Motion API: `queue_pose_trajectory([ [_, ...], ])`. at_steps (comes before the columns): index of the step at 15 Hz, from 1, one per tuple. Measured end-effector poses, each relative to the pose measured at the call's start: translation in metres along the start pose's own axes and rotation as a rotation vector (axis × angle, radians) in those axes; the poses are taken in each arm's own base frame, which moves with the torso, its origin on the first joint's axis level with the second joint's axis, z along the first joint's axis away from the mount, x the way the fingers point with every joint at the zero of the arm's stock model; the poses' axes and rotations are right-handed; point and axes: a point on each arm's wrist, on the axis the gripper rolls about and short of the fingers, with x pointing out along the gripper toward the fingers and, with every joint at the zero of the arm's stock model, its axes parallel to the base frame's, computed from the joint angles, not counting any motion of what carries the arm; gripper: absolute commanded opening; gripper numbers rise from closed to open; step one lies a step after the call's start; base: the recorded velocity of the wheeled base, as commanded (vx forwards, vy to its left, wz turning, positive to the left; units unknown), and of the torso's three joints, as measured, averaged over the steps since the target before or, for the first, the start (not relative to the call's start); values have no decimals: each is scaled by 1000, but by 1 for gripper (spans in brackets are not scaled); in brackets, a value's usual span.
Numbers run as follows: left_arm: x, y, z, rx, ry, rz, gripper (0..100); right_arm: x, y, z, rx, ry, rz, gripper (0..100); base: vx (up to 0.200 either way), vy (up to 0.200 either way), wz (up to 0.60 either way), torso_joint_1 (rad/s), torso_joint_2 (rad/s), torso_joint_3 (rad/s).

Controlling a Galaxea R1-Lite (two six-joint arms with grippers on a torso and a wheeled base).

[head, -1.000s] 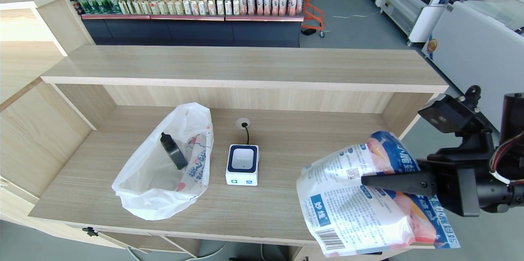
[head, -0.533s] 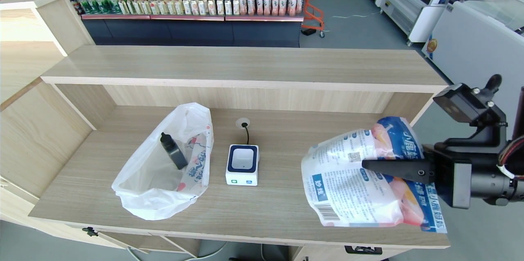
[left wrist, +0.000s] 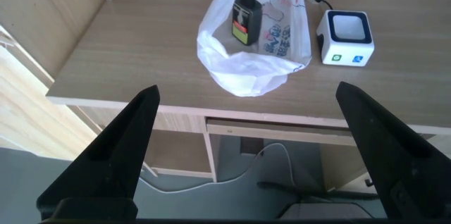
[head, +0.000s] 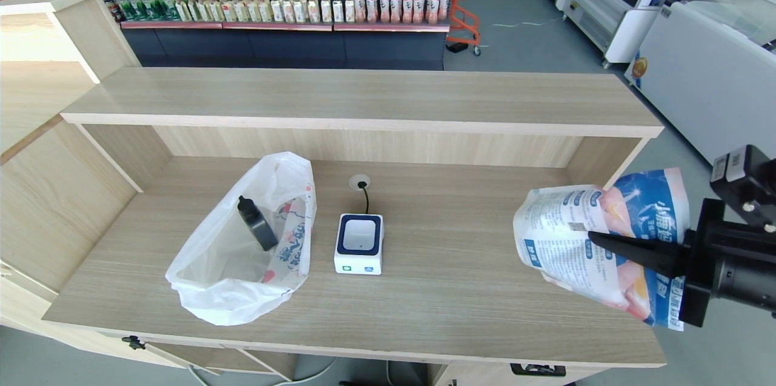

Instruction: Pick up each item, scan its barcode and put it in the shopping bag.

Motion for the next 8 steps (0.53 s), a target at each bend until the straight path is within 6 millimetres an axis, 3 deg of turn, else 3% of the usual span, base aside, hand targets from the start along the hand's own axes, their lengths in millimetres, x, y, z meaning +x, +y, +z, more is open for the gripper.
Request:
queue_pose_trajectory([
  [7,0,0,0,0,0,-1,100,-13,-3,-7,-80,21,-67,0,0,0,0,0,0,0],
  [8,0,0,0,-3,0,0,100,-13,-3,-7,-71,21,-66,0,0,200,0,-2,2,7],
])
